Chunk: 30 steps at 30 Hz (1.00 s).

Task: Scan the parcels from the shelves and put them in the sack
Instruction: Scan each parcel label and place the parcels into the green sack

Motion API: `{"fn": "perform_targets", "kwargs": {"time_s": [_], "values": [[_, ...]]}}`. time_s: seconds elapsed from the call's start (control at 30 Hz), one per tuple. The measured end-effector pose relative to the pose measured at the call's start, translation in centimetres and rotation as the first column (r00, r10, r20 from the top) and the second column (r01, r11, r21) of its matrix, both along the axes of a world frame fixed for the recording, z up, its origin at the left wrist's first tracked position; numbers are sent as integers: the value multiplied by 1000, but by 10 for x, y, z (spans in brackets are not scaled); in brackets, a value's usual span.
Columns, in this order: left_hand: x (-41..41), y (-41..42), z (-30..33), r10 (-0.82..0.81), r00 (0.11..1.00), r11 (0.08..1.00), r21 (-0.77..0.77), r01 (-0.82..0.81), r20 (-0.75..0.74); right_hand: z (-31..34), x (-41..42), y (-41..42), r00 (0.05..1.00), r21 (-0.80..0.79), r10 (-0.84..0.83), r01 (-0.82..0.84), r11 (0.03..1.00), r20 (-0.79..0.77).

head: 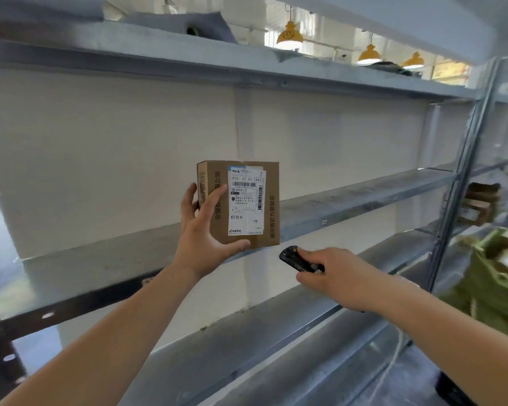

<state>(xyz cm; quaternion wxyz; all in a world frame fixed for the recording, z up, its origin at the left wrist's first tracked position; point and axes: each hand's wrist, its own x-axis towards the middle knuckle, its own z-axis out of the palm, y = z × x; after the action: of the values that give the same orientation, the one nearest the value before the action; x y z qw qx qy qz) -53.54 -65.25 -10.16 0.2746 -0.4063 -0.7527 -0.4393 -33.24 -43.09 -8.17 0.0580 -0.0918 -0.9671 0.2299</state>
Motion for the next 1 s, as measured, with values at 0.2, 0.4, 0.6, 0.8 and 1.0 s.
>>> {"fn": "perform_targets", "kwargs": {"time_s": [0.2, 0.4, 0.6, 0.8, 1.0], "values": [[24, 102, 6, -182, 982, 982, -44, 184, 45, -22, 41, 75, 987, -99, -156, 153, 983, -26], [63, 237, -21, -374, 921, 911, -143, 388, 113, -43, 104, 171, 949, -189, -312, 299, 935, -39], [116, 368, -73, -483, 842, 839, -149, 524, 241, -81, 173, 266, 883, -226, -469, 461, 858, 22], [171, 469, -136, -540, 762, 780, -126, 612, 359, -114, 227, 345, 823, -244, -558, 565, 788, 105], [201, 554, -162, -578, 668, 704, -127, 699, 469, -124, 260, 409, 738, -235, -655, 673, 701, 160]]}}
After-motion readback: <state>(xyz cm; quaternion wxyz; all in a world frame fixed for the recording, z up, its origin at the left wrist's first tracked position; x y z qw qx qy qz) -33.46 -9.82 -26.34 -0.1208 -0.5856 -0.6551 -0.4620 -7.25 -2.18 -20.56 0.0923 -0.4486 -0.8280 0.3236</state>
